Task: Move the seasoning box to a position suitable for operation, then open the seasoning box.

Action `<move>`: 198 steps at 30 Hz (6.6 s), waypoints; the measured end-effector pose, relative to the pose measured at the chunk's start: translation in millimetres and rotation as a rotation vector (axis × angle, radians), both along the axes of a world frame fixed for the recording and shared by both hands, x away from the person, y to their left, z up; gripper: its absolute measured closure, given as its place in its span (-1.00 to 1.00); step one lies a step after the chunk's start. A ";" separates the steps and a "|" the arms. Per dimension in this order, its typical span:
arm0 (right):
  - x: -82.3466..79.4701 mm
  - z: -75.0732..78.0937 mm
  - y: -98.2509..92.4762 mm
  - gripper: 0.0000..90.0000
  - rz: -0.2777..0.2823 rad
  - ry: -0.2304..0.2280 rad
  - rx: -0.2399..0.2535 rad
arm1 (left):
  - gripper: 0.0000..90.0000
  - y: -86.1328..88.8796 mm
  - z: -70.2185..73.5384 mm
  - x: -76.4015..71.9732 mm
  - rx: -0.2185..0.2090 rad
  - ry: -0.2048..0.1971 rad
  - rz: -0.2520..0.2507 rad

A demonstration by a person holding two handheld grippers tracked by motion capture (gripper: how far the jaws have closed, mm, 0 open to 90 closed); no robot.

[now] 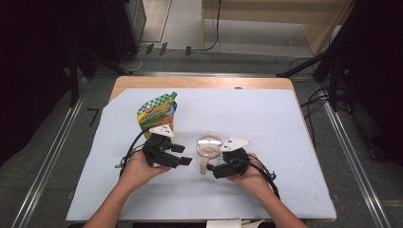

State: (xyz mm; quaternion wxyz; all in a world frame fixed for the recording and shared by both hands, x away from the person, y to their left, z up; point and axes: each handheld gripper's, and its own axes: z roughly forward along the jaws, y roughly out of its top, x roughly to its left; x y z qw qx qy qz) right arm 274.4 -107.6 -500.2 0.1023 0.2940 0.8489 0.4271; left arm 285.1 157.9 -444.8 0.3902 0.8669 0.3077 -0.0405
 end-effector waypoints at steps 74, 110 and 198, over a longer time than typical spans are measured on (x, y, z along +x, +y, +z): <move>9.6 24.0 -49.2 1.00 -0.073 0.161 0.036 | 0.95 -69.8 -15.3 -9.4 -0.062 0.073 -0.174; -53.3 42.1 -27.9 1.00 0.046 0.212 0.059 | 0.17 -17.1 3.1 1.5 -0.057 0.027 -0.083; 40.7 15.2 -80.3 1.00 -0.202 0.167 0.007 | -0.23 -67.9 -3.5 32.4 -0.018 0.005 -0.094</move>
